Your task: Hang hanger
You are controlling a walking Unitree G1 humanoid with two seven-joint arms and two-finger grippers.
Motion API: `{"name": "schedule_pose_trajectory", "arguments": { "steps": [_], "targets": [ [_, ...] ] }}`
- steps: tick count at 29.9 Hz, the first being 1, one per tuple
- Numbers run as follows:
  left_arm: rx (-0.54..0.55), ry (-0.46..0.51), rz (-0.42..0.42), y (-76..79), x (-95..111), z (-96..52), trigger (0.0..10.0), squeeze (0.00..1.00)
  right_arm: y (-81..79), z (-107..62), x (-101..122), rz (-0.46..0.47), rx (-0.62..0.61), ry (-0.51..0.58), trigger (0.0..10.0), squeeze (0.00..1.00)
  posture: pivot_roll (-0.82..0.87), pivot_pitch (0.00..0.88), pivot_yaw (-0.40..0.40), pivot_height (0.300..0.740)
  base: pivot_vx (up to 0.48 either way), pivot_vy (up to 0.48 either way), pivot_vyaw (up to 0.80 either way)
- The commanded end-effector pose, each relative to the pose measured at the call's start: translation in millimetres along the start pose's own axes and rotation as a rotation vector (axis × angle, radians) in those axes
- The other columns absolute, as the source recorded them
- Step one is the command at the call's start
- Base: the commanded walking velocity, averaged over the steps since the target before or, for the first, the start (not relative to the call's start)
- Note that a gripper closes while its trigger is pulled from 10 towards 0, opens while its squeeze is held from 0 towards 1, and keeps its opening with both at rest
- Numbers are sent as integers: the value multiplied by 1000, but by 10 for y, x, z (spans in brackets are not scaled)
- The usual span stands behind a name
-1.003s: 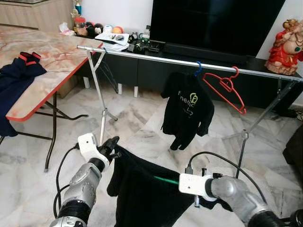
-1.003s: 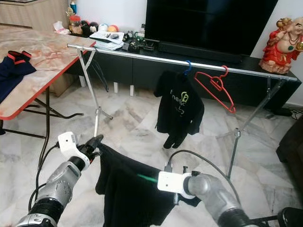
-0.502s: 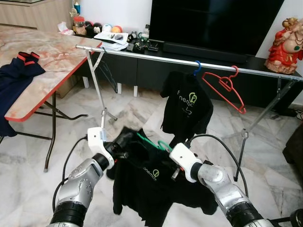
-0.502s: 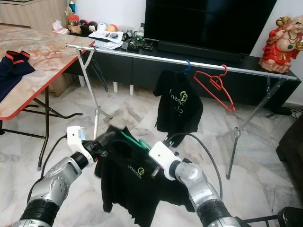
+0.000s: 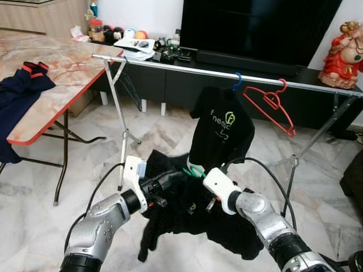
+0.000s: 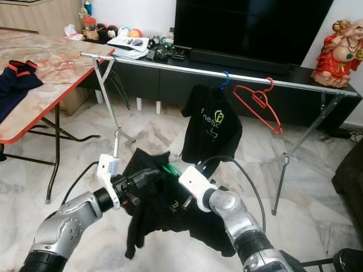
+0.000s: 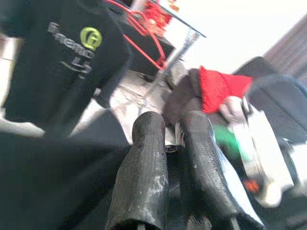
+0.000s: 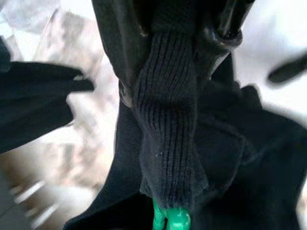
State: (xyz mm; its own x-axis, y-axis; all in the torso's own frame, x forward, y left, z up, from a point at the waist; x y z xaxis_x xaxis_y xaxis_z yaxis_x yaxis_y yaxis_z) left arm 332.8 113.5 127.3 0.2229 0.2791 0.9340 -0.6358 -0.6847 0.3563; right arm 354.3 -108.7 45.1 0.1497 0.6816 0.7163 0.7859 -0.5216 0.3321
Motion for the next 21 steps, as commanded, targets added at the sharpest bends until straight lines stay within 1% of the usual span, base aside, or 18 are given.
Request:
{"name": "schedule_pose_trajectory", "arguments": {
  "steps": [1,4,7,8,9,11,12,13,14,15,18,19,20,21],
  "targets": [
    [70,41,47,-94,141,27,0,0,-11,-33,-146,-9,25,-63,0,0,123,12,-87,740,0,0,0],
    [102,52,45,-145,181,6,0,0,-43,-48,-249,-31,55,-105,0,0,122,13,-86,740,0,0,0],
    [102,55,38,-143,189,1,0,0,-45,-50,-267,-27,55,-112,0,0,122,13,-86,740,0,0,0],
    [87,51,36,-119,193,-1,0,0,-27,-47,-263,-5,37,-105,0,0,121,20,-87,740,0,0,0],
    [87,51,36,-119,193,-1,0,0,-27,-47,-263,-5,37,-105,0,0,121,20,-87,740,0,0,0],
    [5,33,22,11,171,-1,0,0,38,-29,-208,54,-31,-72,0,0,120,24,-87,740,0,0,0],
    [5,33,22,11,171,-1,0,0,38,-29,-208,54,-31,-72,0,0,120,24,-87,740,0,0,0],
    [-38,27,13,83,163,-2,0,0,73,-19,-184,80,-69,-60,0,0,123,26,-88,740,0,0,0],
    [-100,19,6,188,154,-7,0,0,121,-1,-148,137,-126,-43,0,0,125,27,-88,740,0,0,0],
    [-100,19,6,188,154,-7,0,0,121,-1,-148,137,-126,-43,0,0,125,27,-88,740,0,0,0],
    [-164,11,4,293,156,-18,0,0,124,37,-93,218,-163,-12,0,0,125,27,-88,740,0,0,0],
    [-208,9,7,363,176,-31,0,0,78,77,-88,260,-166,-14,0,0,131,29,-89,740,0,0,0],
    [-208,9,7,363,176,-31,0,0,78,77,-88,260,-166,-14,0,0,131,29,-89,740,0,0,0],
    [-235,6,9,408,192,-43,0,0,44,102,-97,285,-171,-20,0,0,131,29,-89,740,0,0,0]
  ]
}}
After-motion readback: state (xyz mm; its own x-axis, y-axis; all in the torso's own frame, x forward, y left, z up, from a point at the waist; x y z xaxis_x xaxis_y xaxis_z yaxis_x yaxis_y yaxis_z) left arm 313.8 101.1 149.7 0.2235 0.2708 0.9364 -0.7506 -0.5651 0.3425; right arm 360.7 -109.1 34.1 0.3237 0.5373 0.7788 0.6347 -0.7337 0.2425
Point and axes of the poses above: a point about 5 cm out from each wrist's last joint towards the gripper, its own z axis pointing out of the wrist towards the gripper, its own x axis along the axis of the wrist's last joint, y = z × x, the point moved 3 cm from there along z, pointing out of the wrist towards the gripper, and after that the axes turned 1 degree about z, right-handed, at the moved point
